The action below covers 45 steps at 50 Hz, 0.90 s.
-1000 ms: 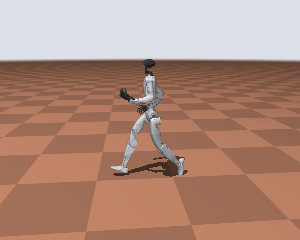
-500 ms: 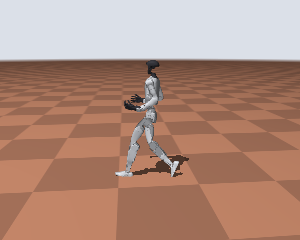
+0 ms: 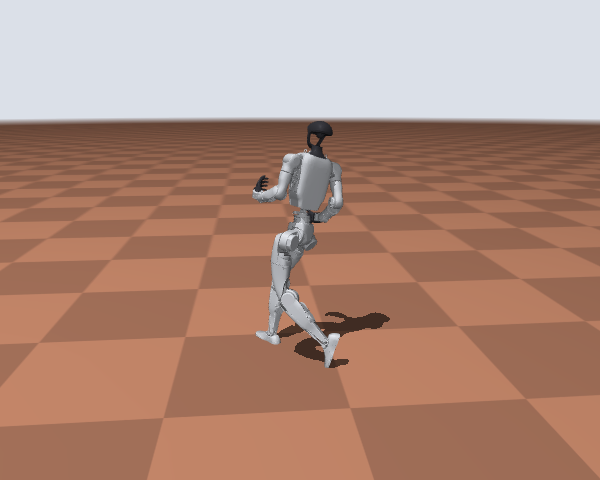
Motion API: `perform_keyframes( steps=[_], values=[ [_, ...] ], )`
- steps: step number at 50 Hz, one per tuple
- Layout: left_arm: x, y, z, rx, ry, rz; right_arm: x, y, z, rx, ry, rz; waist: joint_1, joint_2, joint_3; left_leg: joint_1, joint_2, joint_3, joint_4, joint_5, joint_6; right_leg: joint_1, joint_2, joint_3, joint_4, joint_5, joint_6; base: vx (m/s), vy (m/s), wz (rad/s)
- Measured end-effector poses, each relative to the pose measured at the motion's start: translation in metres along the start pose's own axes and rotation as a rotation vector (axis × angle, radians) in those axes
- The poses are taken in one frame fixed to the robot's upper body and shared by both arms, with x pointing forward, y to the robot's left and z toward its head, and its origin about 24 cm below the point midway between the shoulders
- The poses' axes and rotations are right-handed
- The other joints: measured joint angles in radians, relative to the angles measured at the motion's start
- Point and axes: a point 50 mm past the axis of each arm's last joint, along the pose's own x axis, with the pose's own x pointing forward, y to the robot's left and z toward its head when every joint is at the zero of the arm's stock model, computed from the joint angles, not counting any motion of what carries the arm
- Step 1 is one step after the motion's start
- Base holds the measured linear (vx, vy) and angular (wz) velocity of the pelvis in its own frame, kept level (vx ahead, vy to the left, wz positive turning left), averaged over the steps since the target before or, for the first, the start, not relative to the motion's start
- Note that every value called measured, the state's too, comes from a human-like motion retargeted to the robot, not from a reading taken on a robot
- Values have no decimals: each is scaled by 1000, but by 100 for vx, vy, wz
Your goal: Walk run
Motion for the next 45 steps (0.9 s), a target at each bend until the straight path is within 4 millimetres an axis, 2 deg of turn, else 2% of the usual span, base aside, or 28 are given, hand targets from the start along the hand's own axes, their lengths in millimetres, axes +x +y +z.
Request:
perform_keyframes(
  steps=[2,3,5,7,8,10,13,15,18,20,21,22,23,24,25,27,28,29,30,32,35,37,41,45],
  values=[
    [-23,-7,-26,-54,106,26,19,4,0,66,3,26,108,-60,-22,-138,-97,-106,173,-104,1,50,-21,-12,33,-33,0,78,-57,-258],
    [-35,-10,-36,-99,138,77,28,16,1,96,-7,69,128,-99,-32,-172,-101,-66,182,-146,49,73,-10,52,16,-40,0,63,-58,-302],
    [-60,-13,-48,-178,173,183,43,36,12,170,-82,91,130,-109,-10,-276,-48,-101,202,-233,181,136,81,123,-71,9,0,58,-56,-278],
    [-80,-20,-54,-233,184,287,49,38,23,192,-155,63,144,-116,13,-360,45,-57,139,-334,338,201,145,204,-164,87,0,58,-44,-284],
    [-91,-23,-55,-242,192,334,51,38,28,186,-178,66,161,-127,14,-384,76,-7,64,-370,387,229,170,264,-207,130,0,48,-31,-335],
    [-112,-28,-55,-234,215,429,55,40,35,145,-208,114,213,-140,14,-417,83,43,-126,-382,378,266,229,402,-257,211,0,52,-19,-393],
    [-136,-37,-53,-221,236,558,56,41,40,31,-206,244,319,-128,21,-457,-6,-152,-406,-383,272,309,324,602,-269,302,0,79,0,-429],
    [-141,-43,-54,-236,230,614,57,37,42,-56,-185,307,359,-102,35,-494,-23,-259,-530,-421,245,346,362,664,-264,333,0,74,10,-329],
    [-135,-44,-57,-272,227,601,54,20,38,-149,-137,285,354,-51,62,-542,-12,-259,-657,-494,258,407,435,754,-218,335,0,90,7,-180],
    [-124,-39,-59,-273,234,536,48,8,31,-153,-99,204,334,-12,81,-542,-46,-382,-701,-485,186,453,471,743,-190,347,0,80,9,-97],
    [-117,-35,-59,-259,236,496,45,4,26,-124,-86,164,328,0,84,-526,-36,-383,-688,-418,183,470,473,701,-168,372,0,100,-1,-92],
    [-110,-31,-58,-243,239,456,40,0,21,-86,-74,123,326,2,84,-508,-30,-368,-662,-399,195,487,475,657,-141,406,0,112,-30,-119],
    [-104,-28,-57,-222,245,416,33,-1,16,-30,-64,81,336,-15,77,-484,-31,-322,-608,-479,237,503,474,610,-100,457,0,98,-49,-147],
    [-97,-23,-55,-199,238,393,30,1,11,36,-65,48,337,-34,75,-491,-16,-331,-542,-529,224,490,482,580,-26,509,39,83,-54,-170],
    [-90,-16,-52,-174,226,378,28,4,8,108,-69,20,334,-55,75,-515,9,-368,-469,-563,183,464,494,559,66,560,96,74,-37,-212],
    [-80,1,-45,-172,162,414,29,17,1,227,-64,-4,333,-63,76,-480,40,-295,-425,-619,187,390,443,478,218,653,258,70,-22,-247],
    [-74,4,-43,-196,125,422,30,21,-1,271,-63,-19,339,-82,76,-438,33,-234,-427,-643,196,351,390,424,314,653,305,58,-13,-231],
    [-67,8,-41,-212,86,428,29,26,-3,303,-62,-24,342,-68,70,-401,82,-160,-452,-644,194,317,375,362,326,651,298,47,-11,-217],
    [-59,11,-38,-223,46,432,28,30,-4,328,-62,-23,344,-39,60,-367,158,-80,-488,-633,186,286,379,295,297,649,263,46,-10,-182],
    [-41,16,-31,-227,-22,417,22,26,-7,310,-45,-27,309,1,55,-324,181,-65,-530,-617,183,216,346,179,286,528,217,61,-11,-97],
    [-19,21,-18,-176,-71,341,13,17,-12,249,-9,-46,213,42,56,-251,185,-57,-598,-594,163,115,363,136,212,437,281,59,-11,-30],
    [-9,25,-8,-128,-86,296,12,12,-12,219,1,-58,180,44,55,-191,175,-4,-636,-593,130,55,329,109,141,363,290,59,-12,-112],
    [1,34,9,-78,-125,264,15,9,-9,237,-16,-92,146,38,49,-81,137,127,-689,-628,72,-67,210,-17,6,250,201,65,-17,-151],
    [-3,41,10,-58,-116,273,23,7,-4,293,-58,-162,115,41,49,3,90,206,-712,-647,30,-158,133,-158,-131,155,152,63,-20,-99]
  ],
)
